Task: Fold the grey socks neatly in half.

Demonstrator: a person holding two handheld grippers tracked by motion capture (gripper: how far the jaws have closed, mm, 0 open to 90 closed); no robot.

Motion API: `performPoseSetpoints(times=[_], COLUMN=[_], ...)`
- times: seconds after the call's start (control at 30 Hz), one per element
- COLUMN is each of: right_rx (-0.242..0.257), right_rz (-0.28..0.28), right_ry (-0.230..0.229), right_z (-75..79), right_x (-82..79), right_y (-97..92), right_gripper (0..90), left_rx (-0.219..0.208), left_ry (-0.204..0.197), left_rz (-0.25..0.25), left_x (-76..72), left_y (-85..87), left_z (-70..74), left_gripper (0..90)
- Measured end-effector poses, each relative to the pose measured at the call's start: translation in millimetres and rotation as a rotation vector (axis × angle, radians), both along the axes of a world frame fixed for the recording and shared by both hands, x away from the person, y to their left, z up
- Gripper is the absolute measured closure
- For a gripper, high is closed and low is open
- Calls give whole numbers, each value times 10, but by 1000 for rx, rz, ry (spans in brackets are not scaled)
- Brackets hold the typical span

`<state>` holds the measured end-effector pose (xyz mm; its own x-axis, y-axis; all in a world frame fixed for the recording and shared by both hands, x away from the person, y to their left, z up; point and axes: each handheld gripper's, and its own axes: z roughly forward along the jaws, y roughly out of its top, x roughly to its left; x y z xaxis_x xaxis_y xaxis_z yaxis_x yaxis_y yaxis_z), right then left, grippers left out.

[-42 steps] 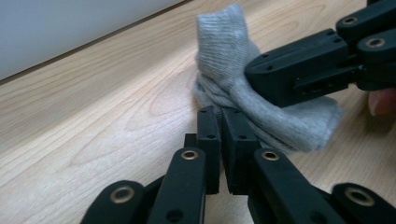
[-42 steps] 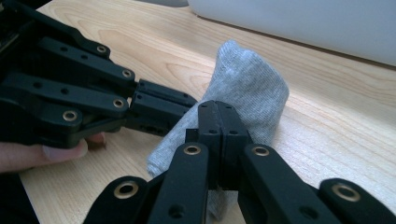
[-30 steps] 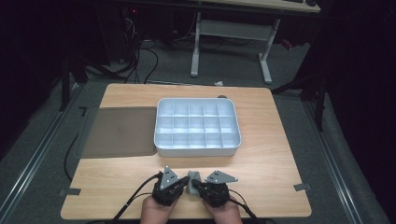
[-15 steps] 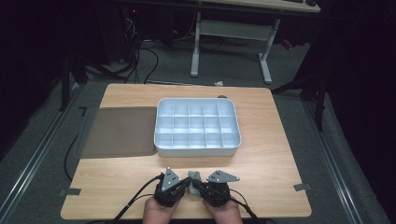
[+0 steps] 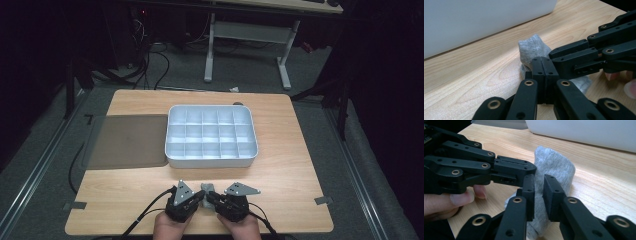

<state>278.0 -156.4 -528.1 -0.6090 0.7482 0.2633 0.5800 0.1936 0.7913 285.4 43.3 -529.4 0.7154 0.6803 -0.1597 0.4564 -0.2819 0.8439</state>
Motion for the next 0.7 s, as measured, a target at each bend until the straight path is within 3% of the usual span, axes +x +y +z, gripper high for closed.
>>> performPoseSetpoints(times=[0.2, 0.5, 0.7], right_rx=[-24, -5, -20], right_rz=[-17, -28, -26], right_ry=[-2, 91, 137], right_z=[53, 39, 26], right_x=[-1, 79, 121], right_y=[-65, -89, -63], right_gripper=[692, 528, 497], left_rx=[0, -5, -9], left_ry=[1, 4, 8], left_rz=[-1, 0, -1], left_x=[-1, -3, -6], left_y=[3, 10, 30], left_z=[3, 3, 6], left_gripper=[900, 900, 900])
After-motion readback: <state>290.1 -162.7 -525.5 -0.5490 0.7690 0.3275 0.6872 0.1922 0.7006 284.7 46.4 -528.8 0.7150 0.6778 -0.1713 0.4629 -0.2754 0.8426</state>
